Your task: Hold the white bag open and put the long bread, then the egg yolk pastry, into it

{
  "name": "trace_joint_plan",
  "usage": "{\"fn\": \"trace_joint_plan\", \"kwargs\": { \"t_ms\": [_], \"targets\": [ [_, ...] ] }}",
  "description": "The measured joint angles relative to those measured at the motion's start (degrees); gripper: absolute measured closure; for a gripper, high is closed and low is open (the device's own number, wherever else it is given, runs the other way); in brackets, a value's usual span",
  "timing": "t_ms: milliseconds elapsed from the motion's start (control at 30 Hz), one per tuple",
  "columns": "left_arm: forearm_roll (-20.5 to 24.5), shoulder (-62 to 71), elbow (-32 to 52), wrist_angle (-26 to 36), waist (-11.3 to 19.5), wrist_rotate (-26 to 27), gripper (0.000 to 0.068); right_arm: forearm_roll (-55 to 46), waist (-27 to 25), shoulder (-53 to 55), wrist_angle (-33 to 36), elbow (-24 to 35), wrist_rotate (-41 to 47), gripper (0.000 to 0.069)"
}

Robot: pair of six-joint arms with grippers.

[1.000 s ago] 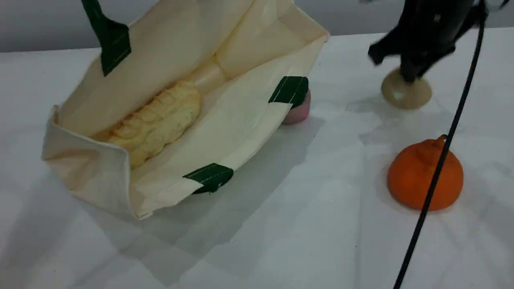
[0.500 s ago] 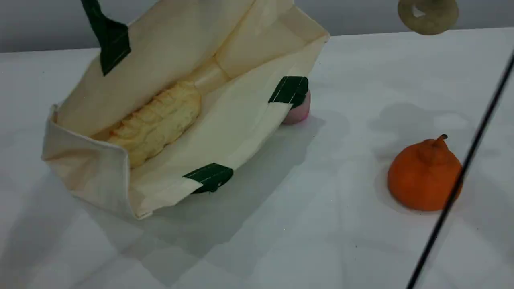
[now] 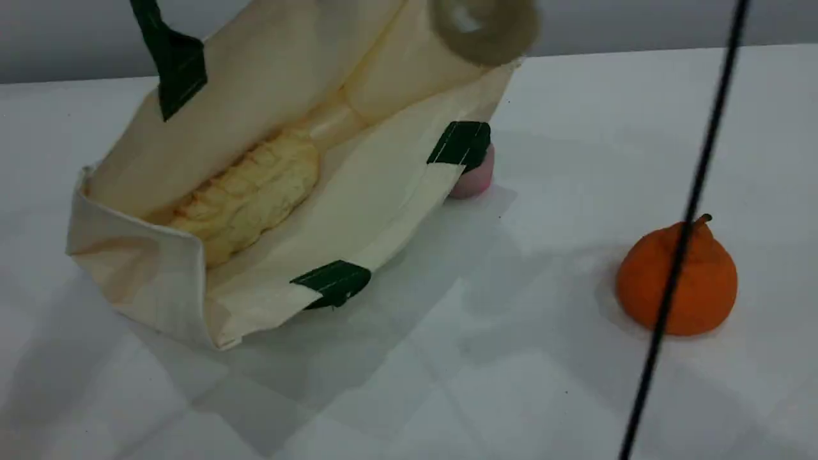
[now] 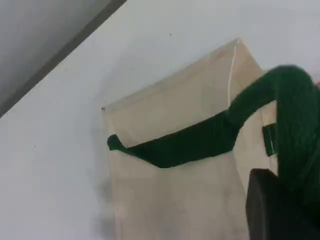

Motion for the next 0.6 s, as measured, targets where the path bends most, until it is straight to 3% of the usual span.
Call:
{"fn": "trace_joint_plan", "kwargs": {
  "t_ms": [200,600],
  "targets": [
    [0.01,0.0,0.0,0.0,0.0,-0.12,0.0611,0.0,4.15,4.36,-5.7,0.0,0.86,0.0671],
    [-0.09,0.0,0.0,0.0,0.0,-0.18,0.0611,1.06,4.27,19.79,-21.65,-3.77,1.04,0.0671]
  ]
}}
